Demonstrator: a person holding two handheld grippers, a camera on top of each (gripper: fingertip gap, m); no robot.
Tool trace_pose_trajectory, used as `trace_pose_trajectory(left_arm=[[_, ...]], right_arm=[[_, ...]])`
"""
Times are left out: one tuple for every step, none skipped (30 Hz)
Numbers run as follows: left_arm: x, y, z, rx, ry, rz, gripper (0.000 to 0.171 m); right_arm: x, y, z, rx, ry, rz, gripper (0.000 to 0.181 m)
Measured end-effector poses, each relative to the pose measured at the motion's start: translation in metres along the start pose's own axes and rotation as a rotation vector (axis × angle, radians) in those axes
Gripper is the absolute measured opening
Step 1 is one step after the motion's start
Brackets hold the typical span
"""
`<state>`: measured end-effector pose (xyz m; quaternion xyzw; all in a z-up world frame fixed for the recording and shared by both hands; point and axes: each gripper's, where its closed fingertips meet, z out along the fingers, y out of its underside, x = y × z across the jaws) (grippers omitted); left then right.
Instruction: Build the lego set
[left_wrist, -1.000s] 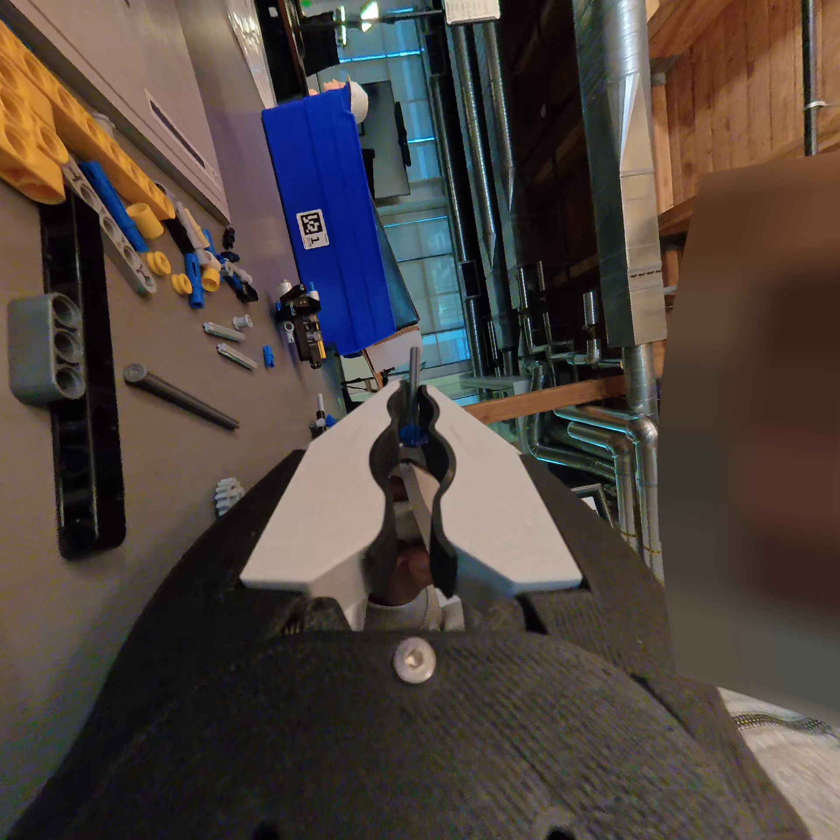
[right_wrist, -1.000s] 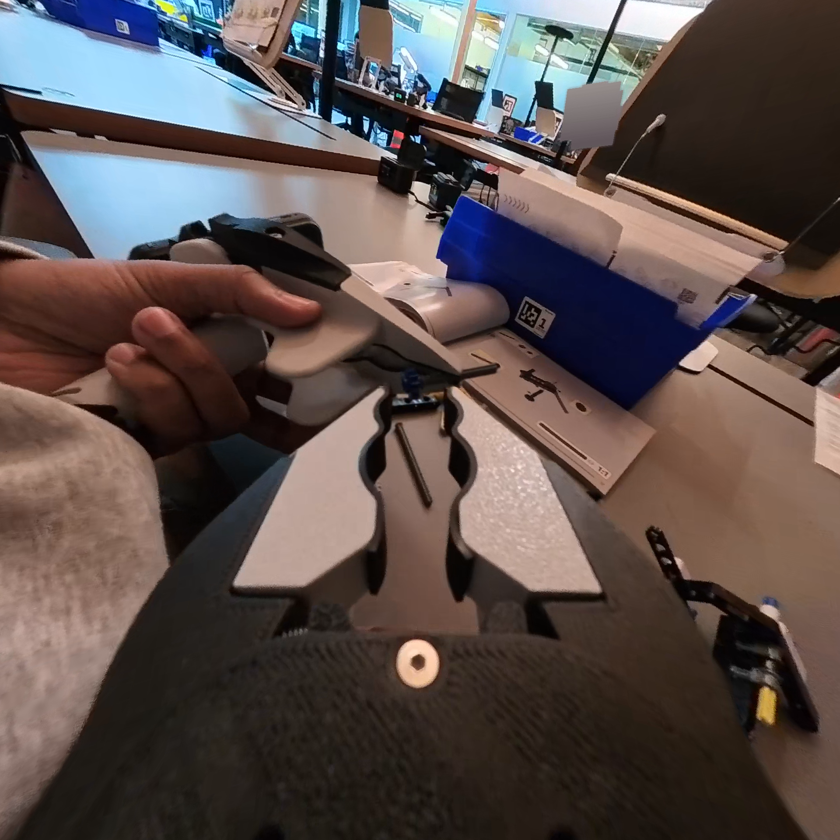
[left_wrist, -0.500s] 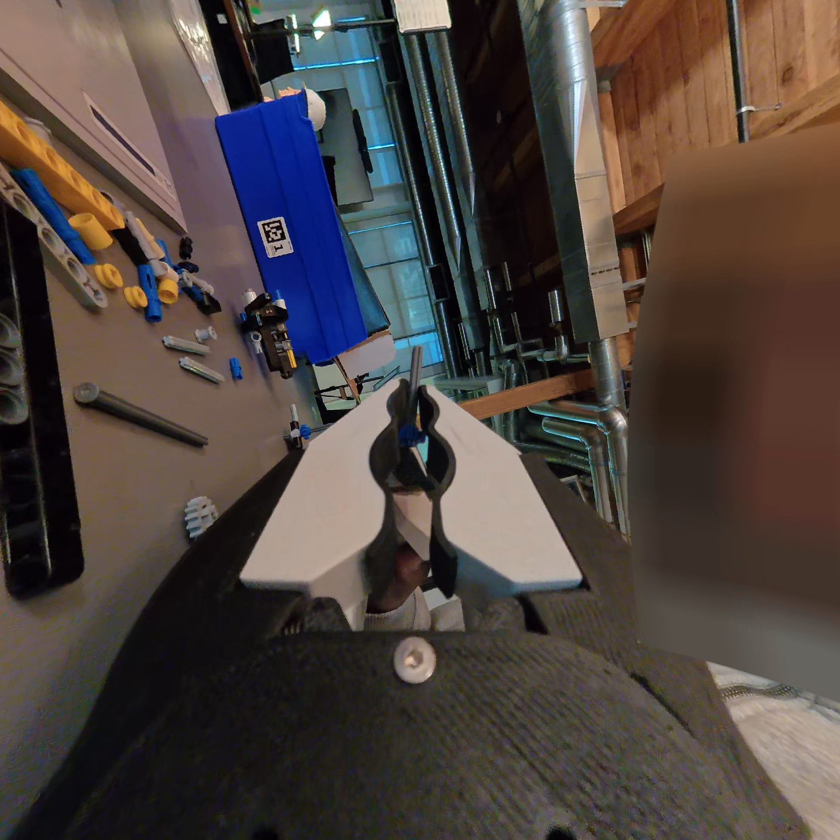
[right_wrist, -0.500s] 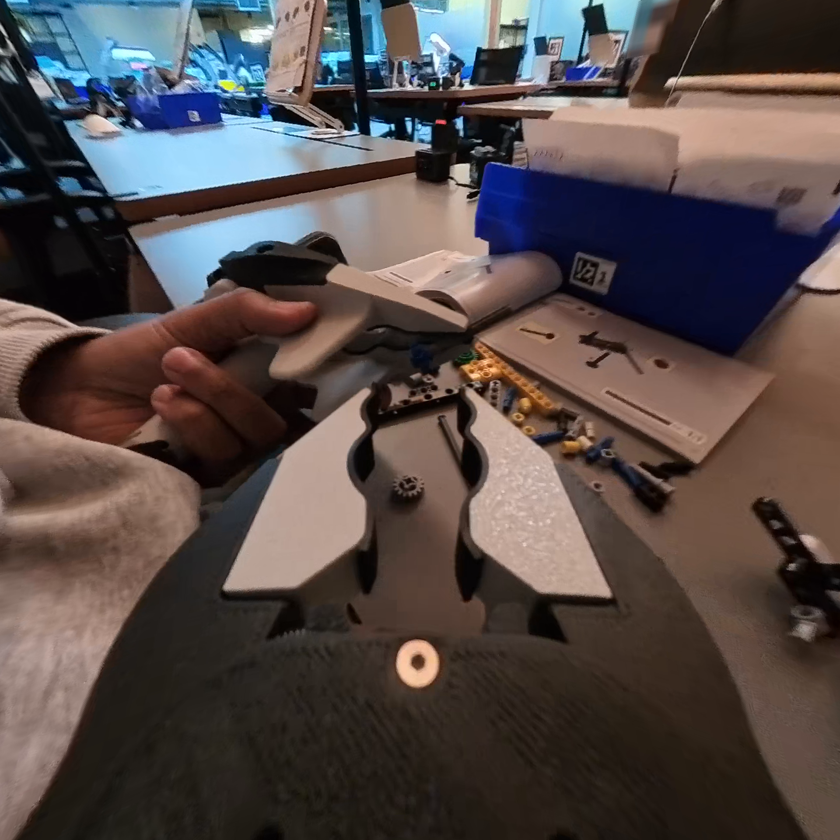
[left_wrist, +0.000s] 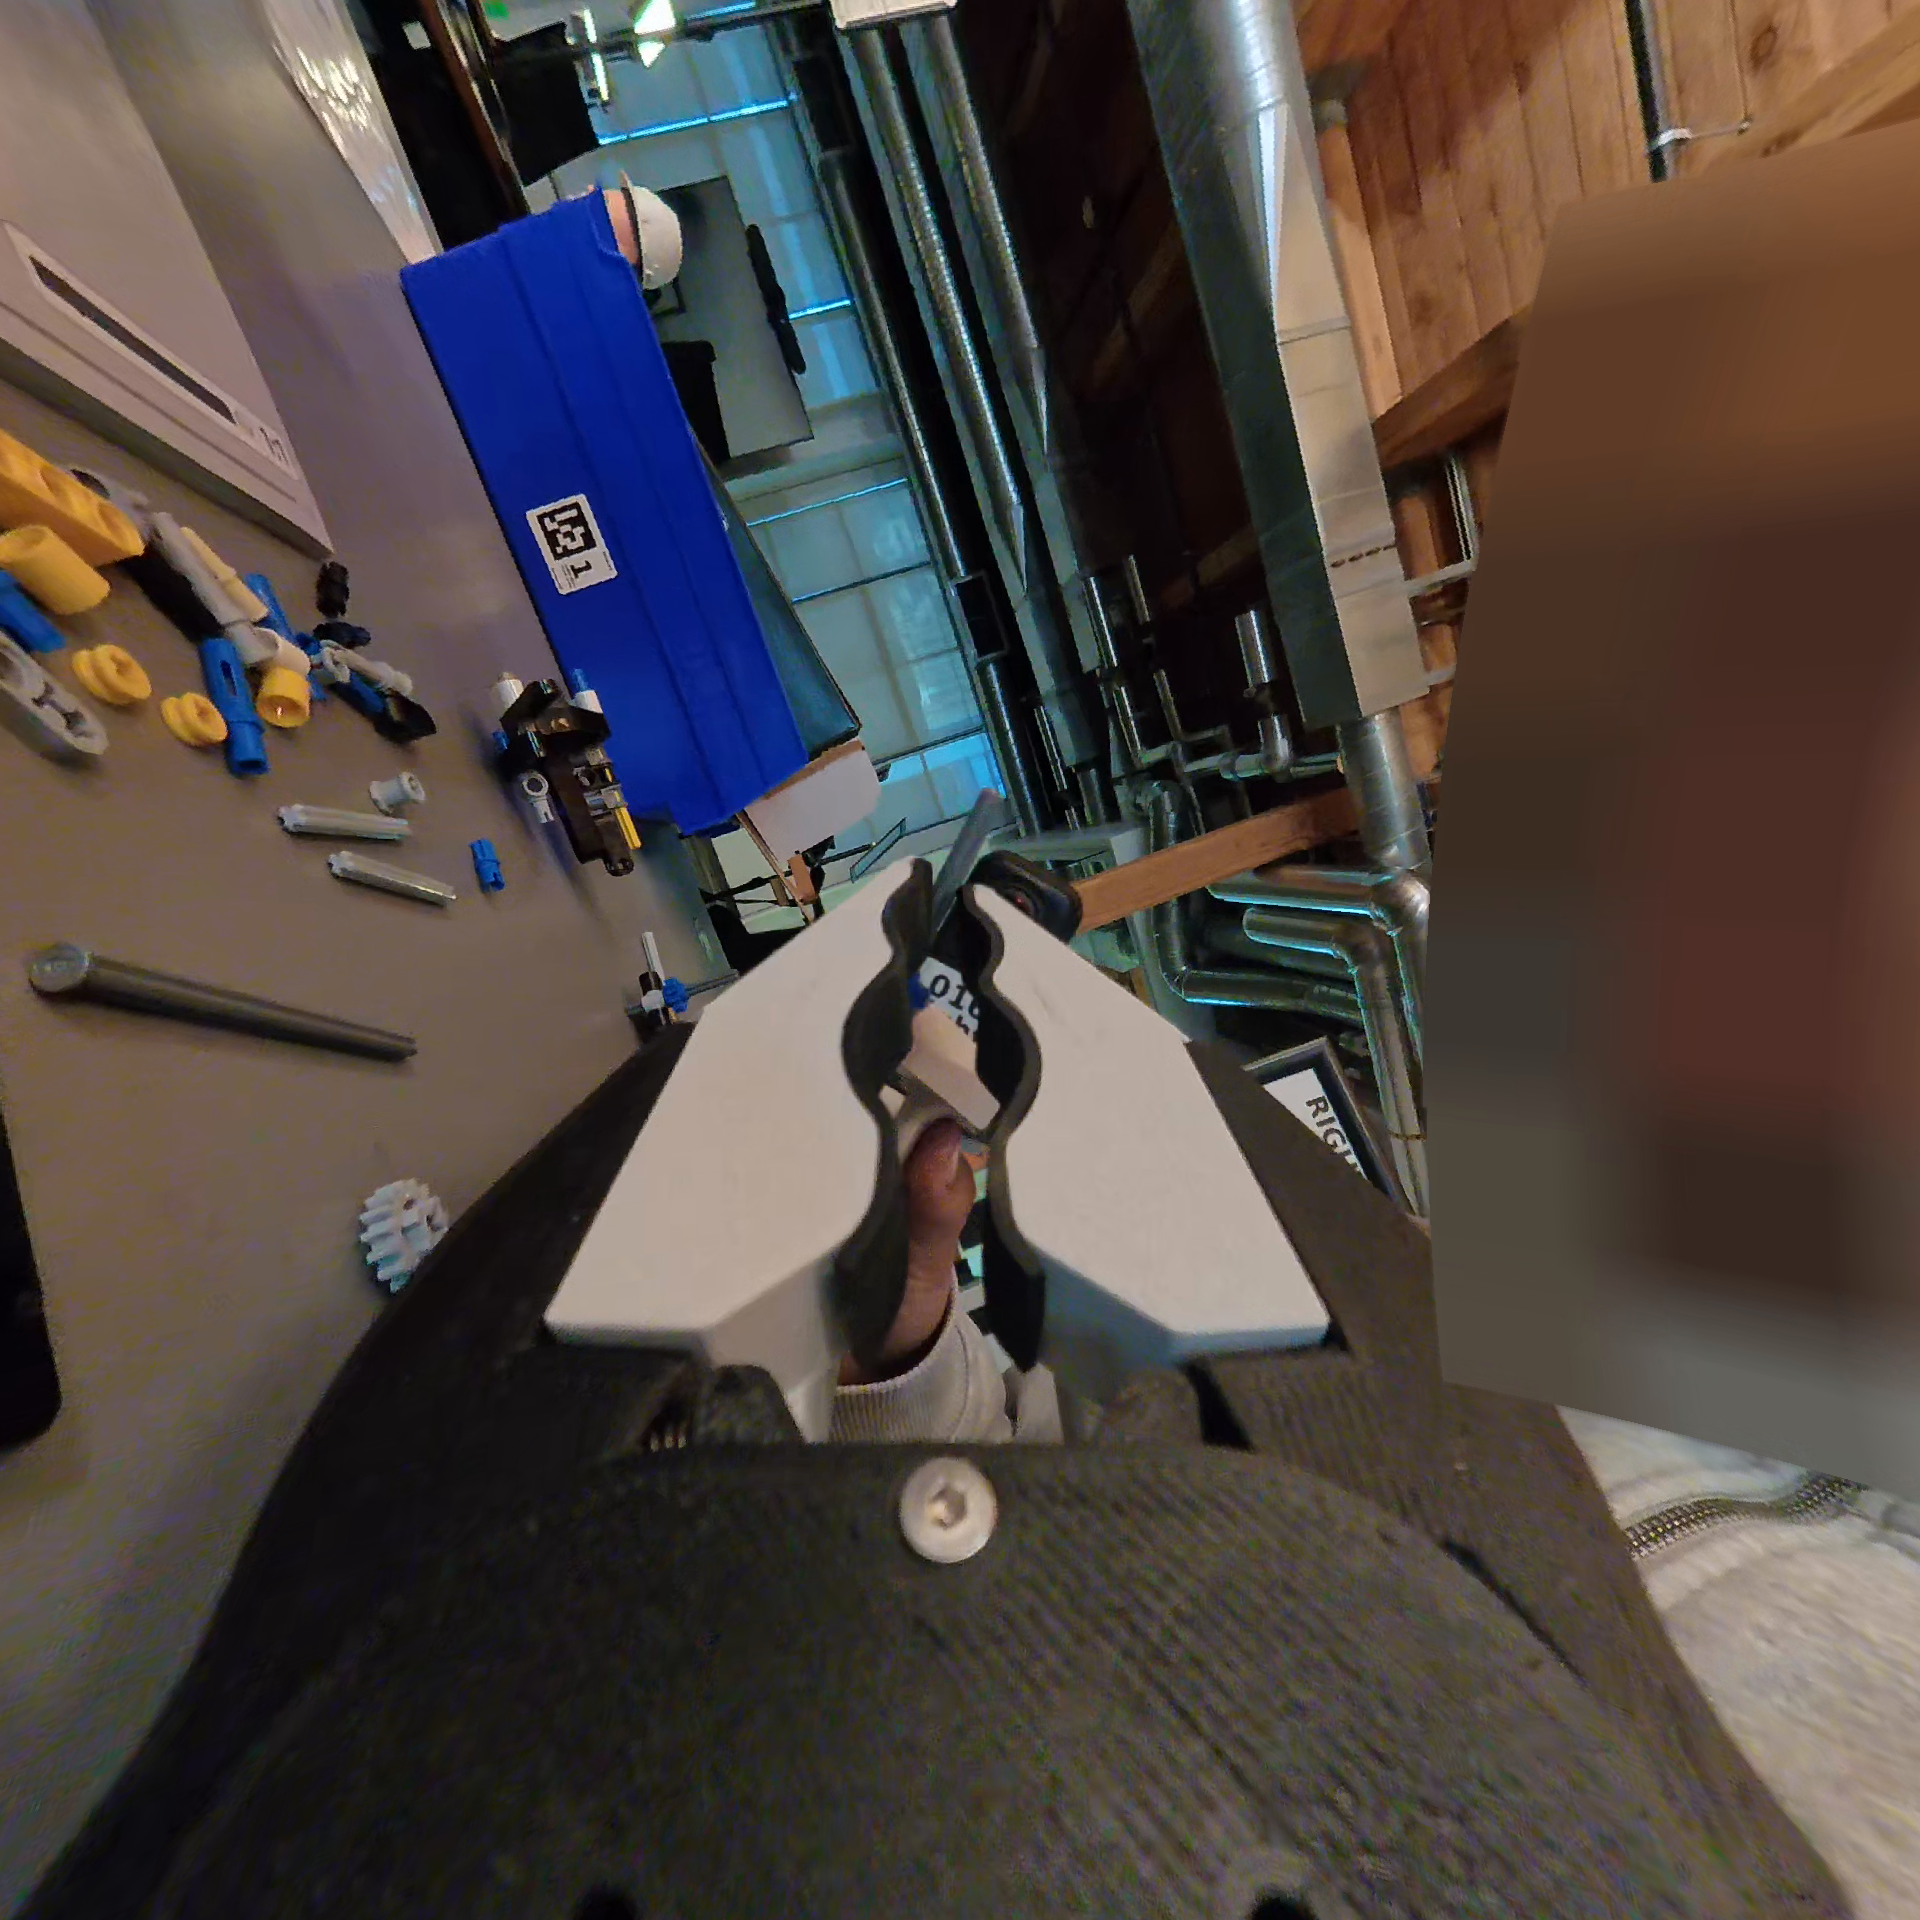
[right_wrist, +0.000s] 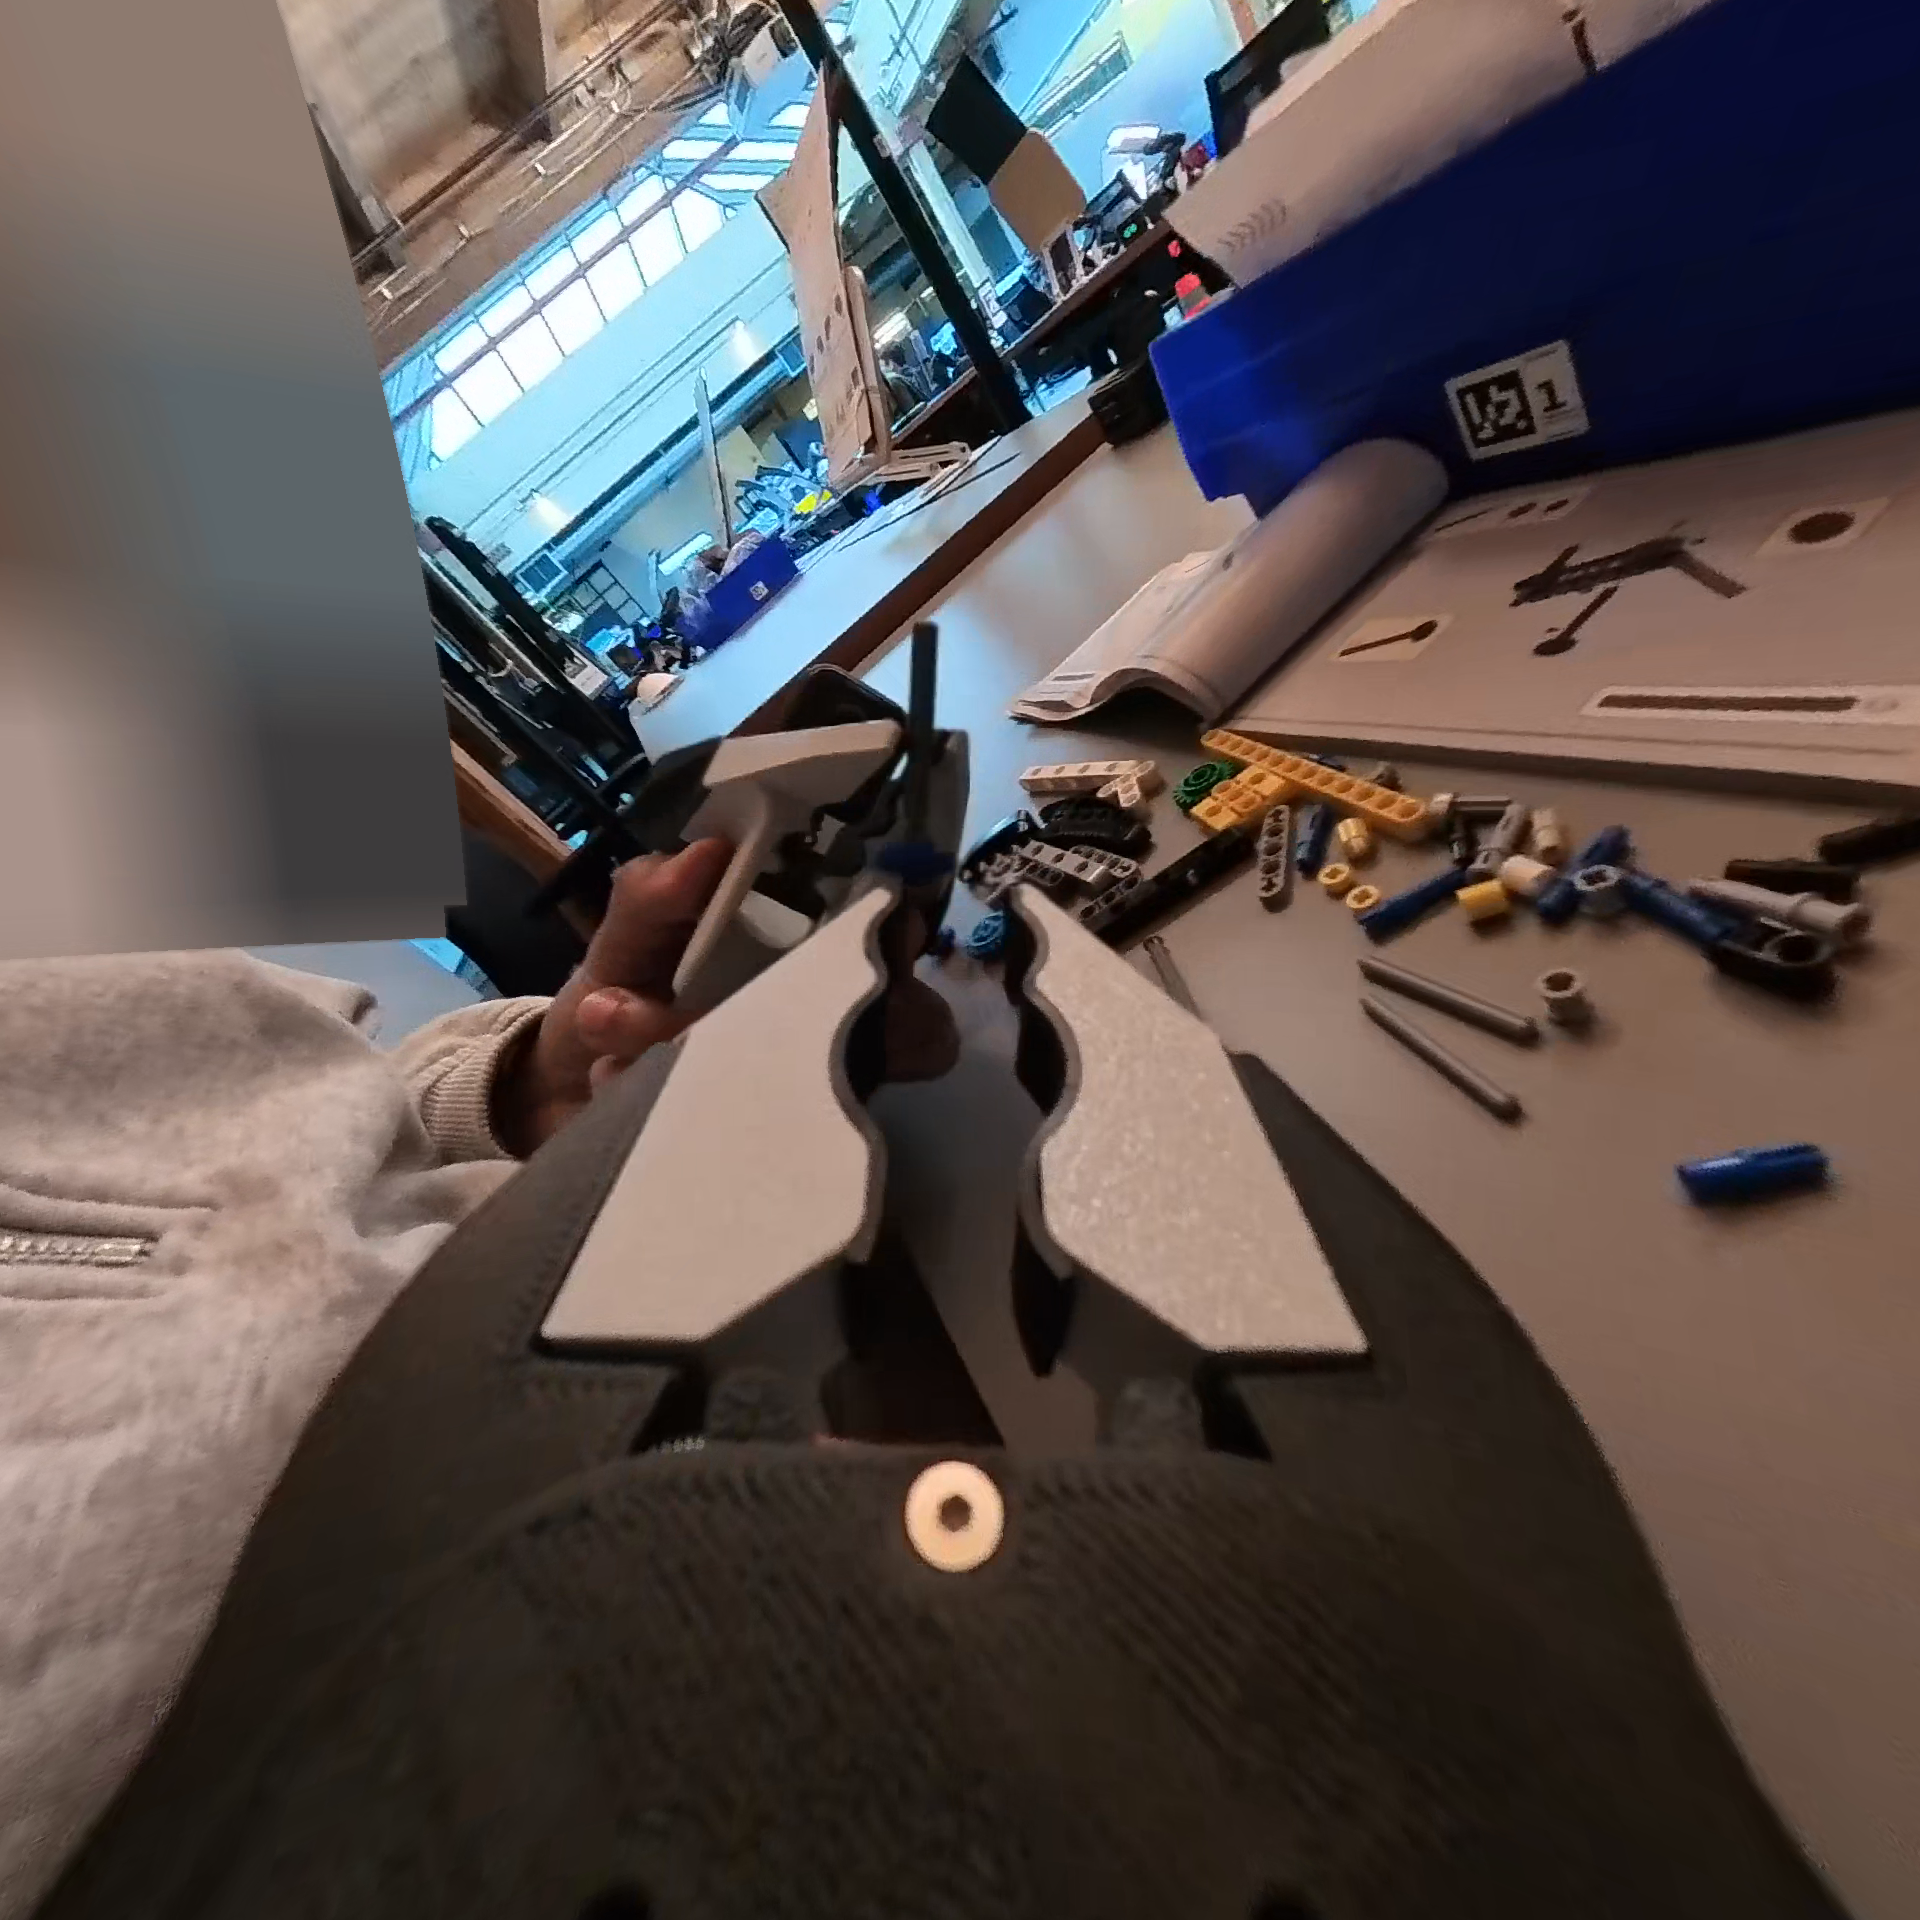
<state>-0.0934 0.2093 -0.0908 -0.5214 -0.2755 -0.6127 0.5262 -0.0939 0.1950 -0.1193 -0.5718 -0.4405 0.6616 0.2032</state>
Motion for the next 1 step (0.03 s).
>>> trace_pose_trajectory(left_arm=[[0.0003,-0.0005,-0.0002,0.003,0.001,0.001,0.003]], right_arm=[[0.0012,-0.0007,-0.0008,0.001,0.014,-0.018,0.014]])
